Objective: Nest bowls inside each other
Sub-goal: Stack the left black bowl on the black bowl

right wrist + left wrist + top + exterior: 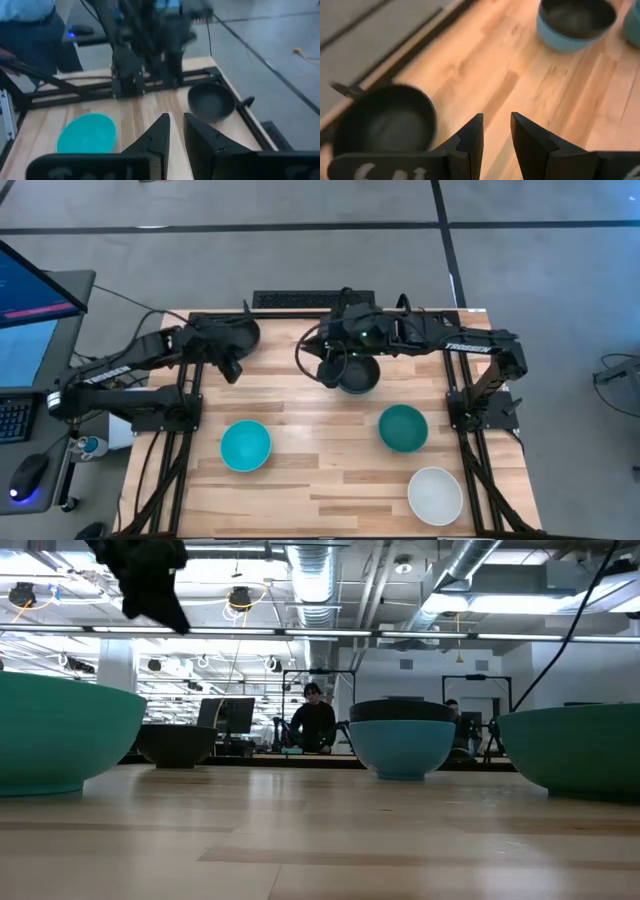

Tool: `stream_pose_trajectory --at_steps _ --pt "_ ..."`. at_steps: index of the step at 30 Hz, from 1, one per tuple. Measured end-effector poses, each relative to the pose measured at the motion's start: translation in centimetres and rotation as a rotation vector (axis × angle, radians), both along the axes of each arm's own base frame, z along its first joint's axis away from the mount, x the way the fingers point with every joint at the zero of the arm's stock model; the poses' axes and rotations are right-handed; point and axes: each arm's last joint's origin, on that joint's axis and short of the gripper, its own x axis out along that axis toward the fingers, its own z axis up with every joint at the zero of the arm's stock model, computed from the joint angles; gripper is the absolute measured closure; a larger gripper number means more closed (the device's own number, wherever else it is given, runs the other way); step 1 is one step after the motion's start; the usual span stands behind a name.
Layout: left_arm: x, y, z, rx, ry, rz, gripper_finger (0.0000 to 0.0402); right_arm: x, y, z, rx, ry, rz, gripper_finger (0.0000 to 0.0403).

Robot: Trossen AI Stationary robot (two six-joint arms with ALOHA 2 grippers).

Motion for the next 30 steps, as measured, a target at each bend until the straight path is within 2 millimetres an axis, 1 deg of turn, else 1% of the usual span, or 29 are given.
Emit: stream_pose_trajectory --at_steps 2,5,7,9,12,14,16,21,26,30 --pt "0.2 0.5 -1.4 -0.024 0.009 0.007 0.0313 0.2 0.0 0.2 -0.002 -0.024 0.000 0.0325" --pt "0.5 1.3 -3.3 -0.053 0.019 0.021 0.0313 1.1 -0.1 -0.7 -0.016 -0.012 -0.029 0.0325" --pt "0.4 1.9 -4.0 -0.059 0.028 0.043 0.0313 1.2 -0.2 -1.2 -0.034 0.017 -0.063 0.0325" --pt "0.3 2.6 -4.6 -0.057 0.049 0.070 0.0313 1.8 -0.2 -1.2 -0.040 -0.036 -0.078 0.0325" --pt "0.0 3.7 -5.5 -0.073 0.066 0.113 0.0313 2.3 0.1 -1.9 -0.050 -0.021 -0.066 0.0325" --pt "-0.2 4.5 -6.2 -0.101 0.058 0.128 0.0313 2.4 0.4 -1.7 -0.060 -0.047 -0.054 0.0325" --pt "-0.3 5.3 -7.1 -0.145 0.078 0.141 0.0313 2.3 0.6 -1.0 -0.057 -0.092 -0.051 0.0325" --pt "-0.1 7.3 -8.9 -0.203 0.152 0.158 0.0313 2.5 0.5 -0.9 -0.054 -0.121 -0.056 0.0325" --pt "1.2 8.7 -10.5 -0.278 0.119 0.083 0.0313 2.5 0.4 -0.8 -0.054 -0.125 -0.057 0.0325" --pt "2.1 9.7 -11.9 -0.294 0.132 0.085 0.0313 2.5 0.4 -0.8 -0.054 -0.128 -0.058 0.0325"
